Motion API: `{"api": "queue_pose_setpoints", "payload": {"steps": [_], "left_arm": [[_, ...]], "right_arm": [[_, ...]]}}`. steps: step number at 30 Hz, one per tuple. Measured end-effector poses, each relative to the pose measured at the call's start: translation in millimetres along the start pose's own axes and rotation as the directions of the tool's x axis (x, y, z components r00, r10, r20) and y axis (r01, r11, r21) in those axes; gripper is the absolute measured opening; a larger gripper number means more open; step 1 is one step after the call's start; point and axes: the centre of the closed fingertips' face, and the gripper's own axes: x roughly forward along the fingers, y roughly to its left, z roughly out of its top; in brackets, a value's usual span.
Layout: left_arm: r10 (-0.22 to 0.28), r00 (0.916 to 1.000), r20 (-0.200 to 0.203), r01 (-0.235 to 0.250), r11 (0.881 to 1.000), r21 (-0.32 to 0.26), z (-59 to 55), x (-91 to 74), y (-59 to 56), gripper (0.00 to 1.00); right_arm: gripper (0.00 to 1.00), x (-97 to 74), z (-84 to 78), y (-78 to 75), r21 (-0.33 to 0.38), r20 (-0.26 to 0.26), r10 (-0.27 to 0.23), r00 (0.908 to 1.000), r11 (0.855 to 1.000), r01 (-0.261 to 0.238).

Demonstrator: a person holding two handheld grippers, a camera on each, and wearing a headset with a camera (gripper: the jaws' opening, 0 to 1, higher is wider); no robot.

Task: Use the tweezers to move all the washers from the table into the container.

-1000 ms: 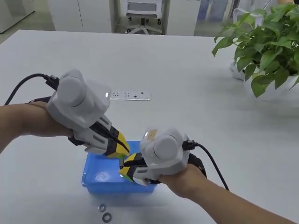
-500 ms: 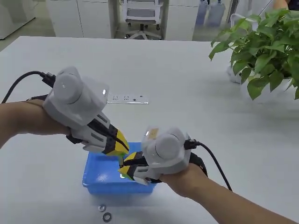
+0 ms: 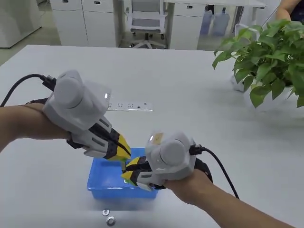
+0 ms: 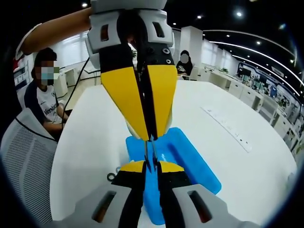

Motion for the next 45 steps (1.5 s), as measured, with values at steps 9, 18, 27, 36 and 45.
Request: {"api": "queue_pose_setpoints", "payload": {"steps": [9, 18, 27, 36, 45], "left_arm": [[0.022, 0.9998, -0.002, -0.022, 1.0, 0.003, 2.1, -9.9, -14.9, 0.05], [0.041, 0.9991, -0.002, -0.041, 0.999, -0.015, -3.8, -13.4, -32.4, 0.05], [0.041, 0.9991, -0.002, -0.041, 0.999, -0.035, -12.4, -11.0, -47.3, 0.05], [0.035, 0.9994, 0.007, -0.034, 0.998, -0.047, -16.1, -7.1, -54.0, 0.05], [0.025, 0.9996, 0.01, -0.025, 0.998, -0.05, -21.0, -2.9, -61.0, 0.05]], "right_arm": [[0.11, -4.1, 7.2, 13.9, -0.024, 0.006, 0.006, 1.0, 1.0, -0.006], [0.11, -1.7, 7.0, 33.6, -0.039, 0.004, 0.027, 0.9996, 0.999, -0.027], [0.11, 3.1, 1.1, 51.8, -0.041, -0.002, 0.055, 0.9985, 0.998, -0.055], [0.11, 4.6, -5.3, 58.5, -0.036, -0.007, 0.065, 0.9979, 0.997, -0.065], [0.11, 6.2, -12.3, 66.7, -0.032, -0.012, 0.076, 0.997, 0.997, -0.077]]}}
